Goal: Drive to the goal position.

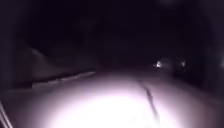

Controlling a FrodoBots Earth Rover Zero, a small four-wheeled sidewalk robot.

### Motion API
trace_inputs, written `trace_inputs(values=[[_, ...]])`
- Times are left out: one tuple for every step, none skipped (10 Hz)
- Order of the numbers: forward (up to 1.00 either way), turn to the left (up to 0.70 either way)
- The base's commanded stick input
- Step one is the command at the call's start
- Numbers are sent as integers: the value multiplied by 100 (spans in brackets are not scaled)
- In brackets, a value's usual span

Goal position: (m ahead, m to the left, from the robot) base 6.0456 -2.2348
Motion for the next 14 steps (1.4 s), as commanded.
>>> trace_inputs(values=[[100,-19],[100,-23],[100,-26],[100,-19],[100,-13],[100,-6],[100,0],[100,0],[100,0],[100,0],[100,0],[100,0],[100,0],[100,0]])
